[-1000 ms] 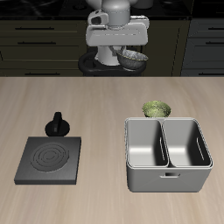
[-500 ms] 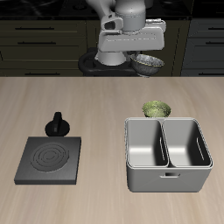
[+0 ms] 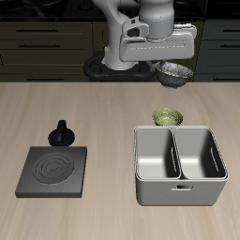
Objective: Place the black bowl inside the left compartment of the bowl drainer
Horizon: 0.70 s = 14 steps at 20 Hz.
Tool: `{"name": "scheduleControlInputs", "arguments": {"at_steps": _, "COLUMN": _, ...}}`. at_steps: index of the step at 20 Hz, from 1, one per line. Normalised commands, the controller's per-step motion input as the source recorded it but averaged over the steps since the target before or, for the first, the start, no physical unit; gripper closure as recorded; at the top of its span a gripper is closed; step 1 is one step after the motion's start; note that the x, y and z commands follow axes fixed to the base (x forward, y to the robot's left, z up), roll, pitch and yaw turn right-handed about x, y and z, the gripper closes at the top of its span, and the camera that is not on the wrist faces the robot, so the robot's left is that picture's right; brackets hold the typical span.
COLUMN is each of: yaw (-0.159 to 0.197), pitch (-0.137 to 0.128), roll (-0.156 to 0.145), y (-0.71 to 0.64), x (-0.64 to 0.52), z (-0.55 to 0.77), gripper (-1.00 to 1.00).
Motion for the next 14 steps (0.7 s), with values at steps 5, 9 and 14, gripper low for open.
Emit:
{"name": "scheduleControlInputs", "arguments": {"at_steps": 5, "yaw": 0.018, "pitch": 0.022, "roll": -0.001, "y": 0.34, "x": 0.37, "z": 0.08, "gripper": 1.00}}
{"name": "scheduleControlInputs", "arguments": {"at_steps": 9, "yaw": 0.021, "pitch": 0.022, "roll": -0.014, "y": 0.17, "x": 0.36, "z": 0.09, "gripper": 1.00}}
{"name": "scheduleControlInputs", "arguments": {"at_steps": 14, "yaw": 0.035, "pitch": 0.019, "roll": -0.038, "y": 0.05, "x": 0.39, "z": -0.04, "gripper": 1.00}}
